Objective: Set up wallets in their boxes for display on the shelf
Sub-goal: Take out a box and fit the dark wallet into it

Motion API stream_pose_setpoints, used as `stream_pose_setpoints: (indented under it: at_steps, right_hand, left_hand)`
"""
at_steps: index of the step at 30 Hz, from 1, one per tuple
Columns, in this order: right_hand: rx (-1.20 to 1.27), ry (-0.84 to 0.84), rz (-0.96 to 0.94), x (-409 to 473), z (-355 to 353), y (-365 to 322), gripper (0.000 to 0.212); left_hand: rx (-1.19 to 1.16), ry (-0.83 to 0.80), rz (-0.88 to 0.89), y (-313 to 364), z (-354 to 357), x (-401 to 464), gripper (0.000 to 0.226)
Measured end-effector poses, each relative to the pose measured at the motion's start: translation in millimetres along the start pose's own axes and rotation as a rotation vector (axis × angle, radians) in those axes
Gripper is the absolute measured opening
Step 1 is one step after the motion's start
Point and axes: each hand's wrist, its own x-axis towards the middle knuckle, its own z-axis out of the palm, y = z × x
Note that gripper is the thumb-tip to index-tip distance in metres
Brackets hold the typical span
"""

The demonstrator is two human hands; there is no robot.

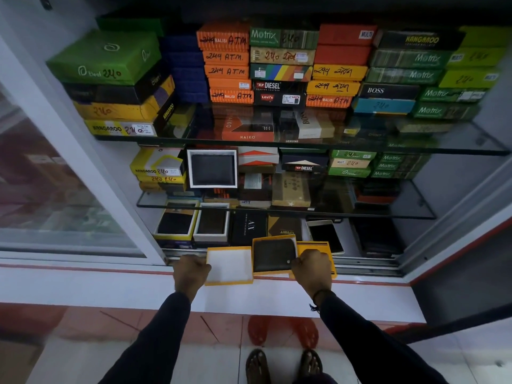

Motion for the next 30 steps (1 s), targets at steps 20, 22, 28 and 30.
stream_pose_setpoints:
  at_steps: [20, 22, 28, 30]
  right_hand:
    - [-0.085, -0.157, -0.054, 6, 24, -28, 0.022]
    - [-0.113, -0.198, -0.051, 10, 25, -27, 0.022]
    - [-0.194, -0.161, -0.199, 21, 24, -32, 0.028]
    - [-0.256, -0.266, -0.252, 24, 28, -37, 0.044]
  left_hand:
    - [-0.354, -0.295, -0.07, 29, 38, -11, 0.006]
    - [-0.309, -0.304, -0.015, 29, 37, -8, 0.005]
    - [-0.204, -0.588, 0.289, 17, 36, -1, 0.088]
    - [-0.039, -0.562, 0.365, 15, 41, 0, 0.108]
